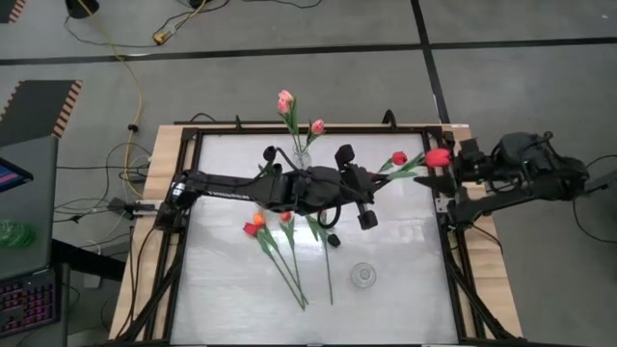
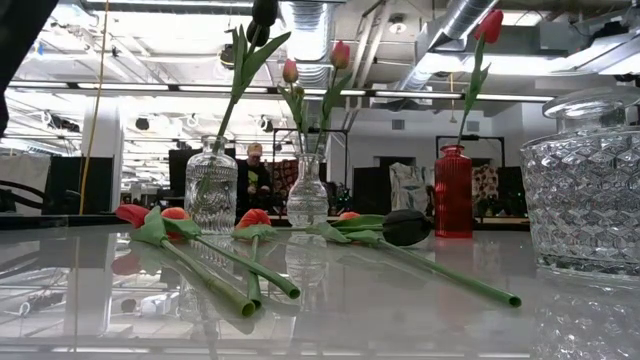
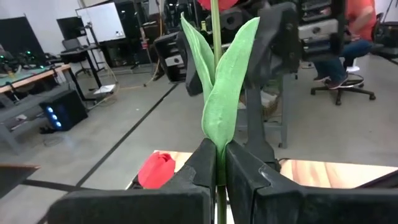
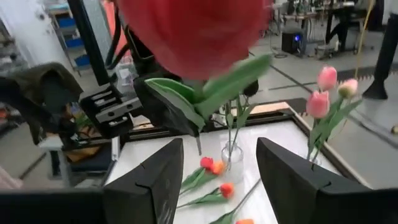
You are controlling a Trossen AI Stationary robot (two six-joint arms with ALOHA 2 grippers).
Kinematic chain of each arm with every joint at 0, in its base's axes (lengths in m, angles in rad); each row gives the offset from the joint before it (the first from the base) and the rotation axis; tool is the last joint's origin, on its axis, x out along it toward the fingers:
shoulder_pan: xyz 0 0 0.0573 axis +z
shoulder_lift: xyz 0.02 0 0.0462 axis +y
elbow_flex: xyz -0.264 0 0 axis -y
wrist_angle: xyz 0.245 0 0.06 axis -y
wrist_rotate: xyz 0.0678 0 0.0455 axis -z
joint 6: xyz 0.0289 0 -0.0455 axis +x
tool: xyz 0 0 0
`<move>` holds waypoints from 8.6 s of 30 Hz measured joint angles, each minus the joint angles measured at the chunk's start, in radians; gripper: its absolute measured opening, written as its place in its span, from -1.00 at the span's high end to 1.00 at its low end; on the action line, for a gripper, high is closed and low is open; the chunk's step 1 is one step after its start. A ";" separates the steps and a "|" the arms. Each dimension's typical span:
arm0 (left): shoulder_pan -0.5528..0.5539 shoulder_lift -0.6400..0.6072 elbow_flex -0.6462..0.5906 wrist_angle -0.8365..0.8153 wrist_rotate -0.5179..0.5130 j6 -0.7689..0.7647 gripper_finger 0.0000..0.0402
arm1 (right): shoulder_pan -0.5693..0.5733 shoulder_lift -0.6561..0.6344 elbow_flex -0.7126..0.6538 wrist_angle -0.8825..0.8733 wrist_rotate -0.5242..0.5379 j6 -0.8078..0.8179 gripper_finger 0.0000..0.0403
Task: Sort flowers into vase by color
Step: Put the red tulip into the red vase
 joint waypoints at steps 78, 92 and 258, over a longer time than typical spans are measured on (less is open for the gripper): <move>-0.221 -0.686 -1.236 0.191 -0.073 -0.335 0.41 | -0.011 0.164 0.022 -0.081 0.311 0.061 0.81; -0.220 -0.684 -1.264 0.229 -0.077 -0.323 0.41 | -0.047 0.204 0.127 -0.282 0.377 0.140 0.81; -0.243 -0.676 -1.417 -0.299 0.264 -1.822 0.41 | 0.148 0.687 0.419 -0.482 0.237 0.165 -0.11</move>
